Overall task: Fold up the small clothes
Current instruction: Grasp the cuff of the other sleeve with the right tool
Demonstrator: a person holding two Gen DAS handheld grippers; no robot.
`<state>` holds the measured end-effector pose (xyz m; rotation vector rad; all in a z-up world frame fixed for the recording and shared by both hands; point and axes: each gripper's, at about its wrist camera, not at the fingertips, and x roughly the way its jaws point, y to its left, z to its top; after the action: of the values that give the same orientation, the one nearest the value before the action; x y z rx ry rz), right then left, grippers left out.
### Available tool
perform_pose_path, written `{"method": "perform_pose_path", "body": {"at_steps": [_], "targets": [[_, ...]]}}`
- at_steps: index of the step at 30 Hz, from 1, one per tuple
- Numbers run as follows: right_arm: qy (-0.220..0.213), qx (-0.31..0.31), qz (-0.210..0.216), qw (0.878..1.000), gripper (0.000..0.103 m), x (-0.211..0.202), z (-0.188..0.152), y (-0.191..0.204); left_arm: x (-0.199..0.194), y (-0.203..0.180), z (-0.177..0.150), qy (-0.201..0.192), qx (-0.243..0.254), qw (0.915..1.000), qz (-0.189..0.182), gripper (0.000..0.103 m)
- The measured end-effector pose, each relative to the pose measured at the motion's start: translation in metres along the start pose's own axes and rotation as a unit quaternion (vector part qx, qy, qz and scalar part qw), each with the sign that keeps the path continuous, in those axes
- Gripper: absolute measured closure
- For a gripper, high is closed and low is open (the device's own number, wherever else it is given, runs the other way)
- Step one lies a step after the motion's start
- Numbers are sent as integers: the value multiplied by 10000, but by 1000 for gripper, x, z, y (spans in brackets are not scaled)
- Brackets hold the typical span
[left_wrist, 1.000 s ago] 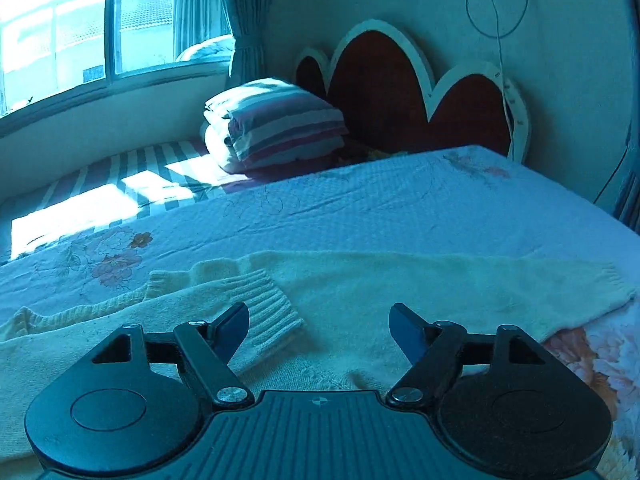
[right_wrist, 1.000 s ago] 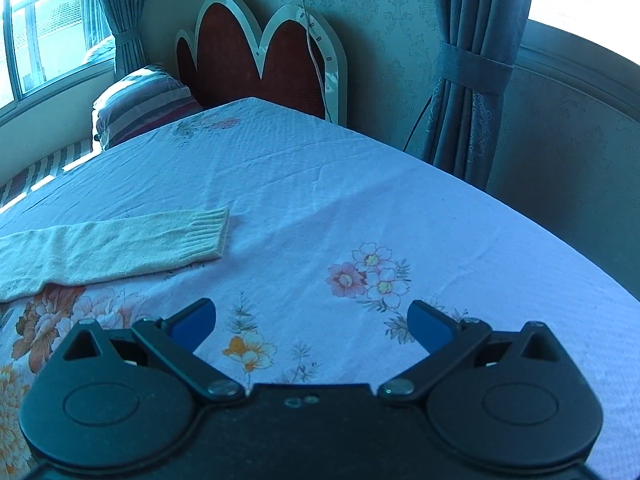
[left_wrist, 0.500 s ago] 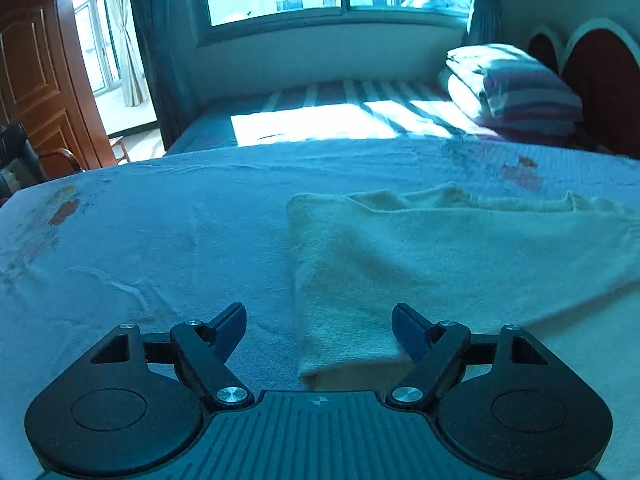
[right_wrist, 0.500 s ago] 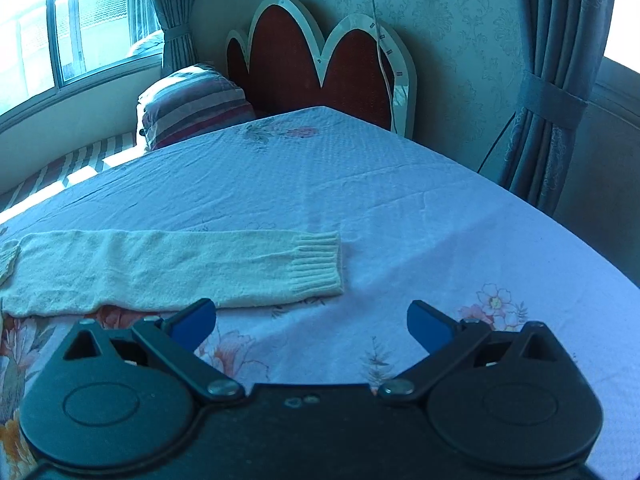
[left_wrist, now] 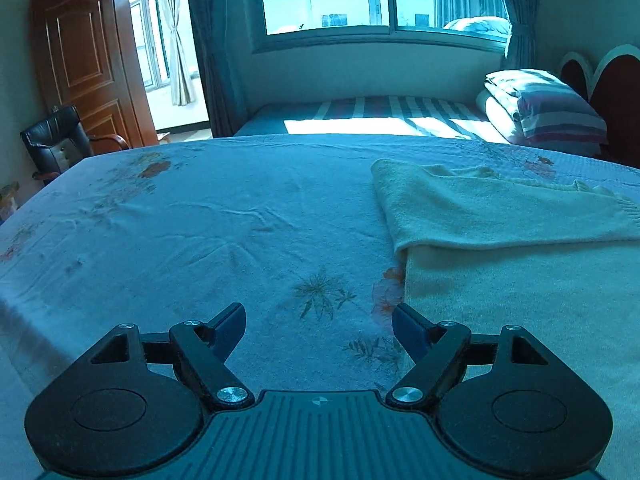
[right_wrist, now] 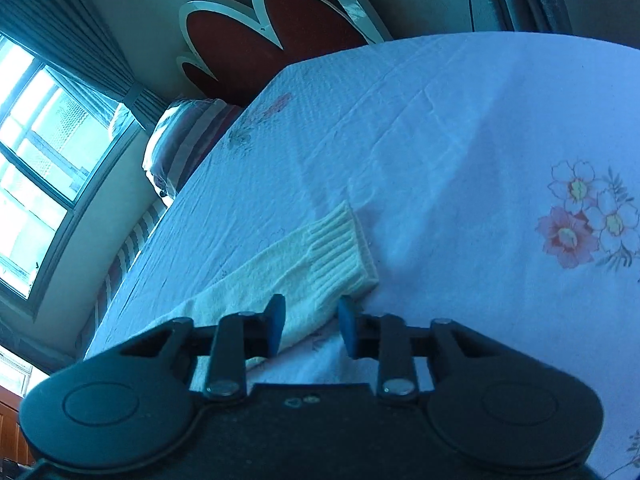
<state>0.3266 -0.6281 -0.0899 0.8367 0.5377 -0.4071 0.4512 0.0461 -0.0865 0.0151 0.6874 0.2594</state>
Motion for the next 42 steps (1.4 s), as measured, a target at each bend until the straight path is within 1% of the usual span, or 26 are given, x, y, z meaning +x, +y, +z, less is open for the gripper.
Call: {"method": "perform_pose_path", "body": {"at_steps": [2,3,4,6,7,8,9,10,11,13,14,15,17,19,21,23,24,25,26,28,30,32,34,38,42], "targets": [[-28,112,115,9999,58,-2,-1,-2,-3,3,-4,64,-22,10000,20,23],[-45,198,224,9995,49,-2,-1,-2,-5,3,-6,75,-3,9999,67,23],[-68,243,326,9991,46,0,-1,-2,-6,4,-7,87,1,9999,119,23],[-106,227,363,9990,46,4,2,-1,-8,10,-10,138,-77,9998,140,23],[-93,286,441,9986,49,8,5,-2,-10,13,-10,149,-158,9996,161,23],[-53,317,524,9981,53,13,8,-2,-11,16,-10,156,-204,9995,174,23],[7,308,569,9979,67,19,12,-1,-12,19,-11,164,-223,9994,213,23],[59,268,610,9978,84,23,14,0,-13,21,-11,165,-230,9993,256,23],[96,219,604,9979,85,26,15,1,-16,25,-12,151,-236,9992,302,23],[90,46,371,9993,85,29,16,2,-19,33,-14,140,-290,9988,361,23],[51,60,363,9993,79,27,16,2,-20,38,-16,143,-323,9987,374,23],[4,120,411,9991,69,22,16,1,-21,42,-18,174,-346,9985,398,23],[-163,171,466,9986,66,11,16,-2,-23,51,-22,252,-375,9979,473,23],[-225,338,831,9957,65,10,20,-6,-27,59,-25,250,-468,9972,522,23],[-351,129,985,9944,64,7,26,2,-29,65,-28,265,-574,9965,544,23],[-432,186,1332,9900,58,5,32,7,-28,66,-32,305,-614,9960,572,23],[-444,178,1319,9901,53,5,34,9,-27,65,-34,330,-609,9959,576,23],[-473,108,1061,9932,51,6,35,11,-27,63,-36,336,-595,9960,569,23],[-446,135,927,9946,52,6,35,9,-27,60,-37,323,-580,9963,554,23],[-311,467,720,9958,52,4,29,-1,-28,54,-38,274,-522,9969,521,23],[-199,682,808,9942,52,-4,18,-12,-28,48,-39,266,-457,9973,509,23],[22,702,761,9946,52,-9,5,-18,-28,45,-38,272,-451,9976,459,23],[269,841,804,9928,52,-10,-5,-20,-28,44,-37,266,-469,9975,450,23],[624,943,876,9897,54,4,-12,-7,-31,46,-35,238,-544,9973,433,23],[858,1216,796,9857,54,21,-3,9,-36,49,-35,194,-583,9971,456,23]]}}
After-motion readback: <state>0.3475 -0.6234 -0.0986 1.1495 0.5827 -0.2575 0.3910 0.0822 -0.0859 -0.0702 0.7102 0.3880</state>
